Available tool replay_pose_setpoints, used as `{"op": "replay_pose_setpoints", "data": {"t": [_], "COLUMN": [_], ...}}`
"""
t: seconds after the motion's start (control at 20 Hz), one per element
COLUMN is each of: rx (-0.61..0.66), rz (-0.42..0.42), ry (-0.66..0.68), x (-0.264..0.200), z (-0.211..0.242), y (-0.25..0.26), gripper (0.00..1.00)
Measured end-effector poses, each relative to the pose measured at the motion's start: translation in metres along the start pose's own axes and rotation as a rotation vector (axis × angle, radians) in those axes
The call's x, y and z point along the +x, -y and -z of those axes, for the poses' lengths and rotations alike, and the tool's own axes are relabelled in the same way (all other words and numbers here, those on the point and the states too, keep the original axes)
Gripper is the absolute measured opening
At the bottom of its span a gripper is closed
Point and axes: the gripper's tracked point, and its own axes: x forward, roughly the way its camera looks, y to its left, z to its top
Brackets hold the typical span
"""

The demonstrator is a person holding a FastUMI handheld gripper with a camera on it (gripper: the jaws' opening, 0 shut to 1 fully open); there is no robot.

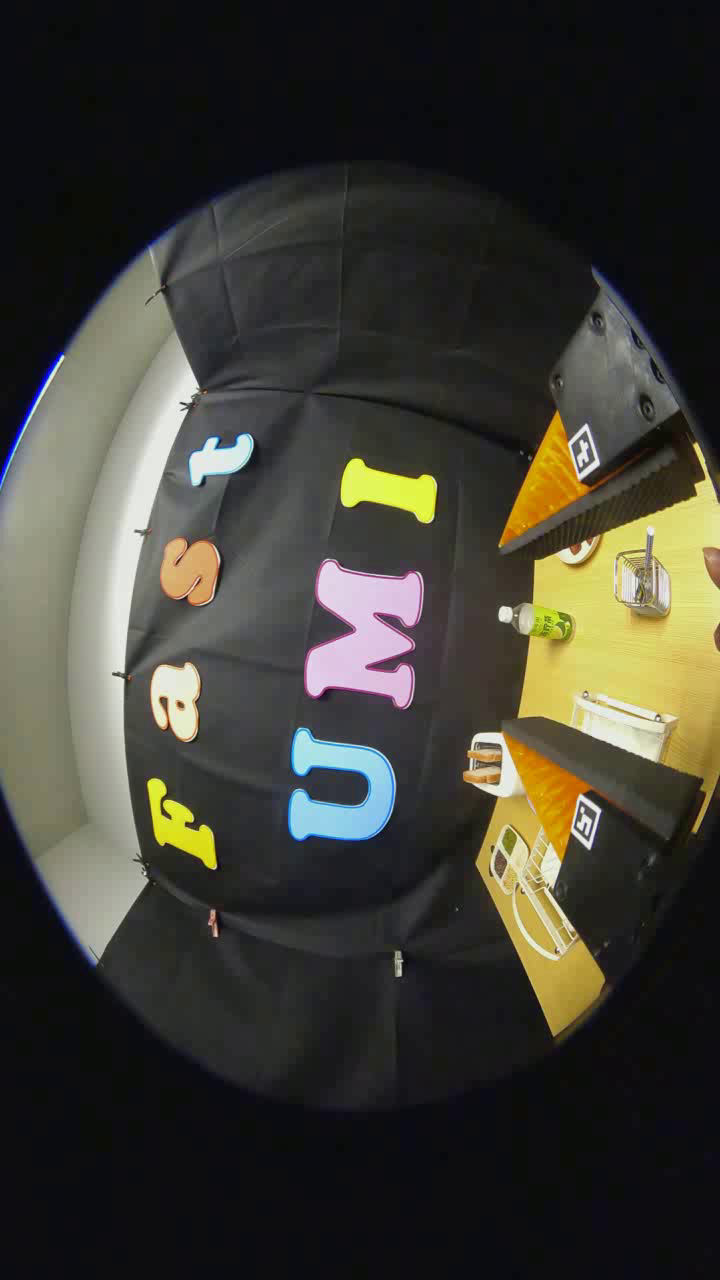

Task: Take the plate from the dish rack, then take the spoon from the basket and place it into the plate.

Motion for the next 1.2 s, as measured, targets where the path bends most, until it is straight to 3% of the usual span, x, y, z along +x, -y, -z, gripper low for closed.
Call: {"op": "replay_pose_setpoints", "data": {"t": [1.2], "rx": [0.023], "rz": [-0.029], "ry": [-0.034], "x": [0.017], "z": [0.002], "y": [-0.027], "gripper": [0.97]}}
